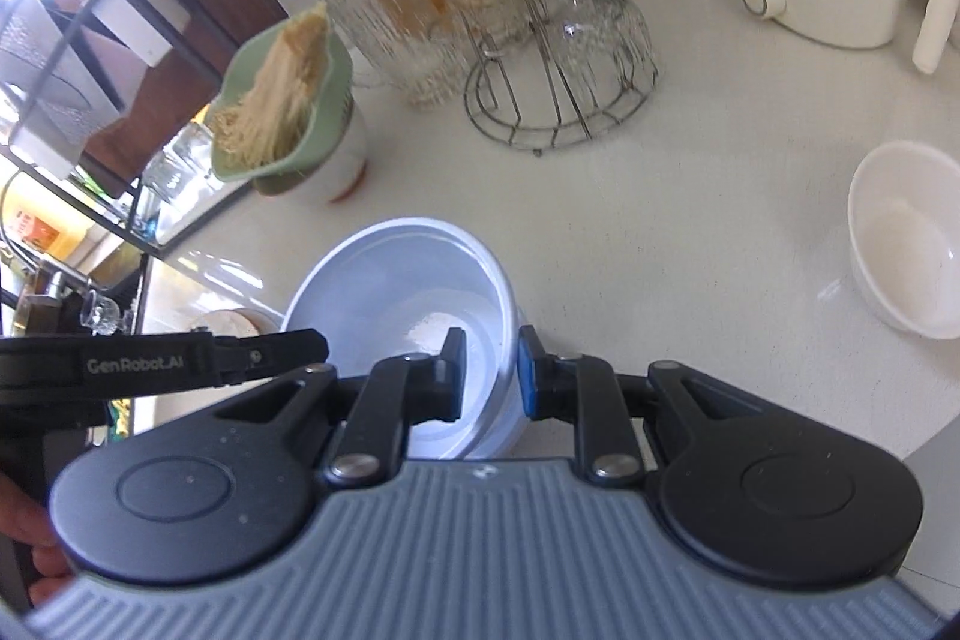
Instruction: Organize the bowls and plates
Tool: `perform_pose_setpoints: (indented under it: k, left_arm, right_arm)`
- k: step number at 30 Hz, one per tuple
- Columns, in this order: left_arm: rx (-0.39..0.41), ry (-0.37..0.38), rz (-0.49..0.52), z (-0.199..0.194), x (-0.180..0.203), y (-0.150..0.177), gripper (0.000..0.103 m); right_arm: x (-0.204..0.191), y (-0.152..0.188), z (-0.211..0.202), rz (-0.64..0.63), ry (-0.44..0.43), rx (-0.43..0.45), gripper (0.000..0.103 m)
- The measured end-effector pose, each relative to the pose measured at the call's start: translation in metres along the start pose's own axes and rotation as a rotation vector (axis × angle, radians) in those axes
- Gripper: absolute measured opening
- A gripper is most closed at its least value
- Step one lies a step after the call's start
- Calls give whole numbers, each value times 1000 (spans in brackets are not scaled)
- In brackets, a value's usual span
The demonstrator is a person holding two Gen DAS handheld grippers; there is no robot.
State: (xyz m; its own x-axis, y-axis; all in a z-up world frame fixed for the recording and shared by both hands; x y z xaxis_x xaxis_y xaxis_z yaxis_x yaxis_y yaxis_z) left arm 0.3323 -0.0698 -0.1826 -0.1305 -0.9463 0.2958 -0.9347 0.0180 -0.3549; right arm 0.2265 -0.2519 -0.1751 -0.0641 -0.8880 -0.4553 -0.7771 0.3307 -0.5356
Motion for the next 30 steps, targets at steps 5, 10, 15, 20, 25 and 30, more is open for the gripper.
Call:
perform_pose_setpoints:
  k: [5, 10, 15, 20, 25, 30]
  left_arm:
    - [-16, -34, 3, 8, -5, 5, 11]
    - [-32, -79, 18, 12, -7, 5, 11]
    - [32, -90, 81, -3, 1, -2, 11]
    - [74, -57, 101, -21, 10, -14, 11]
    - [133, -34, 154, -41, 26, -28, 11]
    - [173, -17, 194, -55, 38, -36, 12]
  right_arm:
    - [0, 5, 12, -5, 4, -19, 23]
    - [-2, 3, 16, -30, 1, -21, 23]
    - [-6, -4, 5, -50, 8, 15, 23]
    - [-15, -11, -10, -65, 20, 71, 23]
    - [-25, -17, -28, -83, 36, 141, 23]
    - [-32, -24, -45, -90, 58, 220, 23]
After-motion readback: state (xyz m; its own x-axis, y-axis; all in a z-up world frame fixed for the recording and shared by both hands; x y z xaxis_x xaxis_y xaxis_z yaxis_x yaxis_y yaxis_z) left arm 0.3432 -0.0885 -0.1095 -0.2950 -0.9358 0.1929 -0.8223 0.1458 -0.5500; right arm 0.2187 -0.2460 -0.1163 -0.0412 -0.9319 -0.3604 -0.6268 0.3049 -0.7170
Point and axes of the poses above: each gripper's, at about its wrist camera, not at the fingertips, and z roughly the way its jaws point, x to its right, y to its underside, the point moved 4 cm from there along z, roughly the way its jaws point, and after that the axes turned 6 degrees about -y, right-handed, at the moved point
